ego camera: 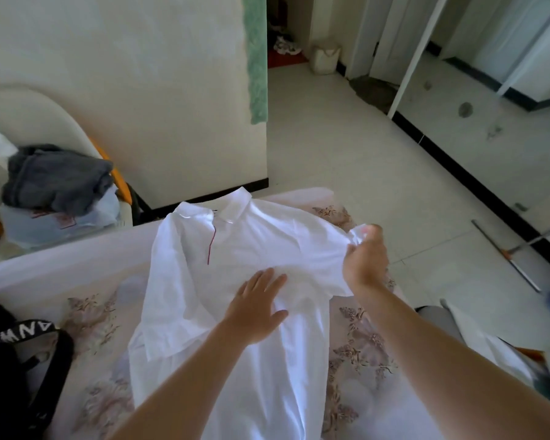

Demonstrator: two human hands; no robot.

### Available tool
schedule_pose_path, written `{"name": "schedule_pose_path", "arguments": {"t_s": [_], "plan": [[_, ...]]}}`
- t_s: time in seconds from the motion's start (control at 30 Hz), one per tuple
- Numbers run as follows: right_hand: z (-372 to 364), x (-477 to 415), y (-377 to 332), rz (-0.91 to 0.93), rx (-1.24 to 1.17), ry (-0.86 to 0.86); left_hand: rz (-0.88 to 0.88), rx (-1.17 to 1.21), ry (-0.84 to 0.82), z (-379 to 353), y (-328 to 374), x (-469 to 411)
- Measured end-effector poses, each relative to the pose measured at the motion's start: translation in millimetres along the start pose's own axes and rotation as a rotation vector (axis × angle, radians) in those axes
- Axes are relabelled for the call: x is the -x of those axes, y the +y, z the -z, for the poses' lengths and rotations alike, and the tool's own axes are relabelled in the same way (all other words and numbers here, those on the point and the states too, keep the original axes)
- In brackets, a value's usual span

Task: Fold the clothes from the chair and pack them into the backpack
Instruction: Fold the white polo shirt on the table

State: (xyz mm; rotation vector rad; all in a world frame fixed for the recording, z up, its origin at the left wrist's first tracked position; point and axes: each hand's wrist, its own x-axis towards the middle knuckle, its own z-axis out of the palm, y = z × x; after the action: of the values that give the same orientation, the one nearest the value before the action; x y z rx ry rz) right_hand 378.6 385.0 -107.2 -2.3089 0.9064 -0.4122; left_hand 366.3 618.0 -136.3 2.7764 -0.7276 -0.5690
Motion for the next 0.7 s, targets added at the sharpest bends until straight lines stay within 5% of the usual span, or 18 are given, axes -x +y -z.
{"name": "schedule_pose_path", "arguments": {"t_s": [0.13, 0.27, 0.4, 0.5, 0.63, 0.7], "plan": [[-19, 32, -5, 0.409, 0.330, -0.023, 0.013, -0.033, 0.226, 6, -9, 15], [-45, 96, -37, 0.778, 0.213, -0.449, 0.273, -0.173, 0.320, 14, -39, 46], [-69, 143, -57, 0.801, 0.372, -0.902, 0.562, -0.120, 0.209, 25, -72, 81], [-80, 152, -57, 0.807, 0.462, -0.958, 0.555, 0.042, 0.266, 43, -100, 103], [-79, 149, -56, 0.822, 0.483, -0.941, 0.622, -0.312, 0.423, 94, -155, 117], [-78, 150, -58, 0.833, 0.510, -0.937, 0.756, -0.482, 0.345, 122, -178, 128]]}}
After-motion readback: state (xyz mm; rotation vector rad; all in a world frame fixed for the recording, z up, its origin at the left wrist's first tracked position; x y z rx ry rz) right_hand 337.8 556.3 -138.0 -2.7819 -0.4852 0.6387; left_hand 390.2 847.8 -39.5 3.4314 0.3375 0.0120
